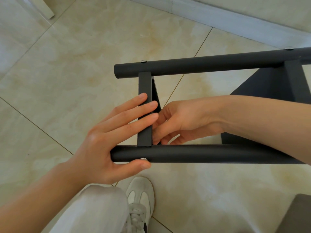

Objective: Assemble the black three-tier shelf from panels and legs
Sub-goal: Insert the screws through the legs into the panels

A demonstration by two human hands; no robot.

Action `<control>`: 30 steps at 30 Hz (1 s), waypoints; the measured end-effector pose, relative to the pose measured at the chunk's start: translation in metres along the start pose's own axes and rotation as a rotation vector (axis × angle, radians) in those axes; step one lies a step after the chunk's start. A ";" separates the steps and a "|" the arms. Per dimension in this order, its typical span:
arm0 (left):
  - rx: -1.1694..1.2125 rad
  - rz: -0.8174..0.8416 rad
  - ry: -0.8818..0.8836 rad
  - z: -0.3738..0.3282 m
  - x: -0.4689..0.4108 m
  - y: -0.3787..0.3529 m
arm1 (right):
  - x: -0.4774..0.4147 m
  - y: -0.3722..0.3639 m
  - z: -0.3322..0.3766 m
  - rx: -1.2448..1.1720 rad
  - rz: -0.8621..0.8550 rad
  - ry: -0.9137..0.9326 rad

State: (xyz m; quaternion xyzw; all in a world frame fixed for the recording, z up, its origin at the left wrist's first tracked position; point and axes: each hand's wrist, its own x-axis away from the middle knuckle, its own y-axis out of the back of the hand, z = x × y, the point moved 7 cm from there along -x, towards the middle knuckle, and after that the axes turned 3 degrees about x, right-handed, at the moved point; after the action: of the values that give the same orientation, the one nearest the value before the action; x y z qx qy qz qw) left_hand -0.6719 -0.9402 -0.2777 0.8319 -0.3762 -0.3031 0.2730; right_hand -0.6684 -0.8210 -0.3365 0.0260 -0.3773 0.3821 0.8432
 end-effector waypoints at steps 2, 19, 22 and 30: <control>-0.004 -0.001 -0.002 0.000 0.000 0.000 | 0.001 0.000 -0.001 -0.002 0.012 -0.021; -0.011 0.000 -0.008 -0.001 0.000 0.000 | 0.002 0.002 -0.001 0.022 -0.035 -0.038; -0.012 -0.003 -0.007 -0.001 0.000 0.000 | 0.003 0.003 0.000 0.018 -0.041 -0.024; -0.017 -0.006 -0.006 -0.001 -0.001 0.000 | 0.001 -0.001 -0.002 0.023 -0.024 -0.051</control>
State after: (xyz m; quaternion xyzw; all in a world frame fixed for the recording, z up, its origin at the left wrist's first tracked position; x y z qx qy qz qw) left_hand -0.6719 -0.9398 -0.2767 0.8297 -0.3719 -0.3098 0.2780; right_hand -0.6660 -0.8202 -0.3373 0.0498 -0.3938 0.3755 0.8375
